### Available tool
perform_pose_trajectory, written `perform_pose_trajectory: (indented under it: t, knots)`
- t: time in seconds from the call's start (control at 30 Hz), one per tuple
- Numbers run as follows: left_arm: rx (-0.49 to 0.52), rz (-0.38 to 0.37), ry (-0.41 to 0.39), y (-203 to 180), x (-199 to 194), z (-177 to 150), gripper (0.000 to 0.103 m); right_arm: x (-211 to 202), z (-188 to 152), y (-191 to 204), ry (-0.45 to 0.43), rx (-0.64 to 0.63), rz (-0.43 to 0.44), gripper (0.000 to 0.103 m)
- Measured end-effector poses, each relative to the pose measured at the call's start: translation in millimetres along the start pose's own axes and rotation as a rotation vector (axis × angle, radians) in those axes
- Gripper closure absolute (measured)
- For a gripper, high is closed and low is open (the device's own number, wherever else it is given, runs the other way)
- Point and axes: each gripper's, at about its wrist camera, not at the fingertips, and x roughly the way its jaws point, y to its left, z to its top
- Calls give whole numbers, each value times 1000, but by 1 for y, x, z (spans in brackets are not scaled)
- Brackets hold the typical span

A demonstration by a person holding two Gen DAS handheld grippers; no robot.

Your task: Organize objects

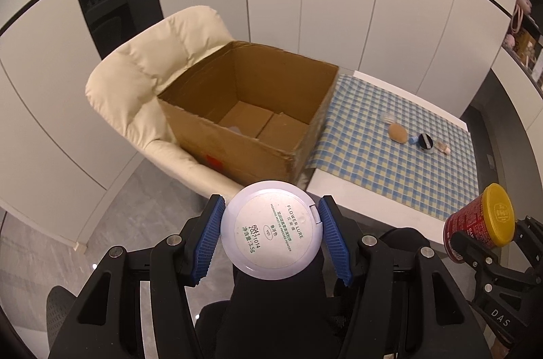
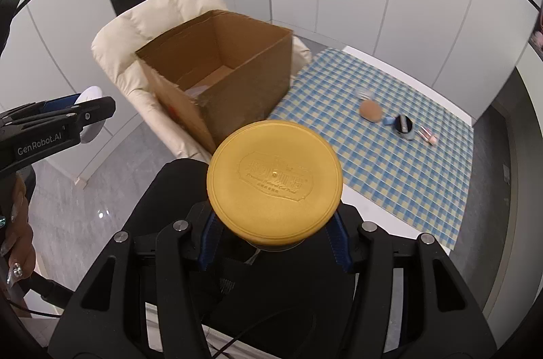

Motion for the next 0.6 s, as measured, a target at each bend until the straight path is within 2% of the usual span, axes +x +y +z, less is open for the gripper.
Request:
perform_pose_trajectory:
  t: [0.6]
  knots:
    - [-93,39,9,60,9,-2,45,22,22,55,21,-96,14,47]
